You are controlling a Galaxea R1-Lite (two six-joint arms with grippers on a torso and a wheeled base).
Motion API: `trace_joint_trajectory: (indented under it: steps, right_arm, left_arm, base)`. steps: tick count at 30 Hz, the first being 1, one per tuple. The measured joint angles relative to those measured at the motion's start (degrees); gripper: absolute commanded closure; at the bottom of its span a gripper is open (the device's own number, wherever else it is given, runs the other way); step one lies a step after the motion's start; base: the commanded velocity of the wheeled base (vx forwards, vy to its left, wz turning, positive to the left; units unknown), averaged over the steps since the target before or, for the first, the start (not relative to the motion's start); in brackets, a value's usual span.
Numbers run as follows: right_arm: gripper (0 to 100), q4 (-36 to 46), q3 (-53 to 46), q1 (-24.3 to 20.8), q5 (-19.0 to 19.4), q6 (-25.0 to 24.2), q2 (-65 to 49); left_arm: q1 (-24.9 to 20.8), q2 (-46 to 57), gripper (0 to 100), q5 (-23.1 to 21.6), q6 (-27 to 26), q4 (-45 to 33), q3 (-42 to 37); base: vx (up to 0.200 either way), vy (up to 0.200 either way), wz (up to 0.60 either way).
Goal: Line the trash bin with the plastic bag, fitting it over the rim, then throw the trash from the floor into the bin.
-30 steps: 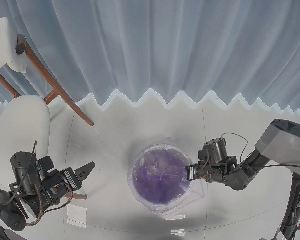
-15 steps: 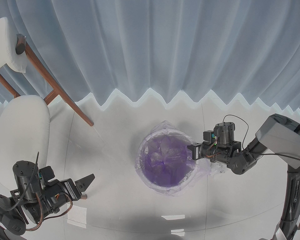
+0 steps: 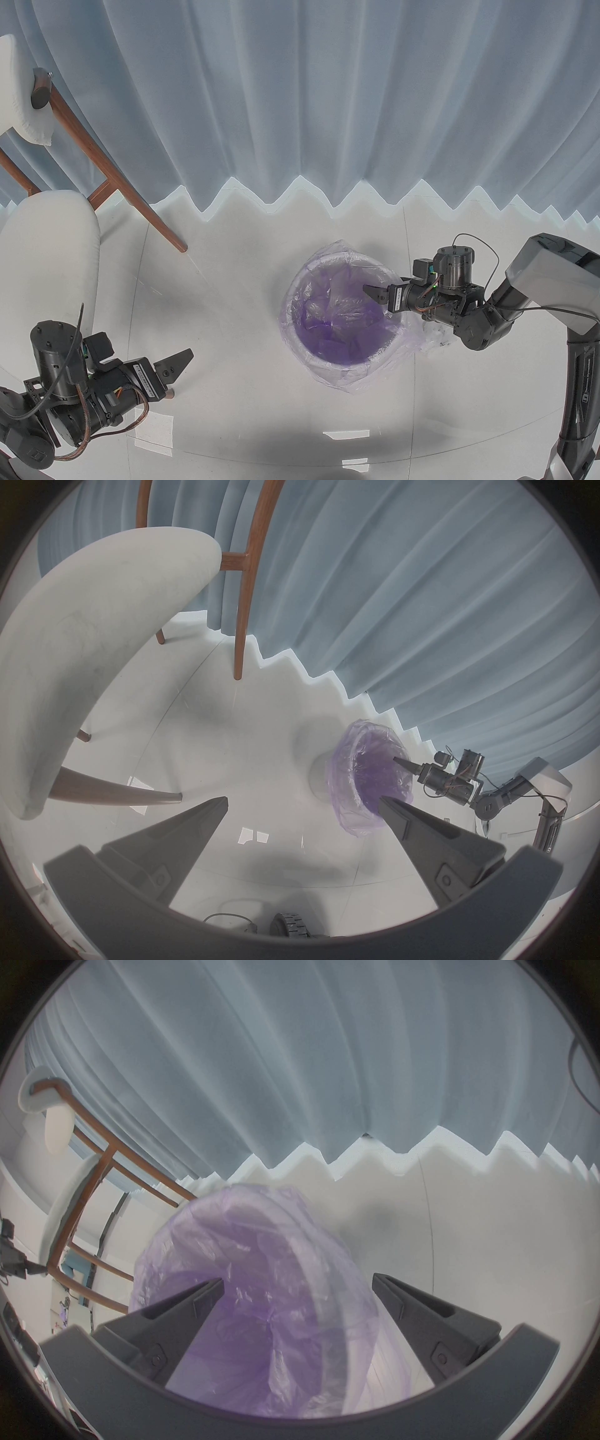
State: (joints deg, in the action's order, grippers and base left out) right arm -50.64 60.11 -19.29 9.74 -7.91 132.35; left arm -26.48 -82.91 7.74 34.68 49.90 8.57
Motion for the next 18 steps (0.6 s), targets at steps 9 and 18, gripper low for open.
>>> trace_joint_trajectory:
  steps: [9, 18]
  right_arm:
    - [0, -3.72, -2.21, 3.77, -0.17, -1.9, -4.95]
    - [0, -5.13, -7.25, 7.57, -0.61, -5.66, -15.19]
  left_arm:
    - [1.6, -5.92, 0, -5.29, 0.46, 1.58, 2.78]
    - [5.18, -20.37, 0, -10.3, -0.3, 11.61, 6.28]
  base:
    - [0.0, 0.0, 0.0]
    - [0.0, 0.0, 0.0]
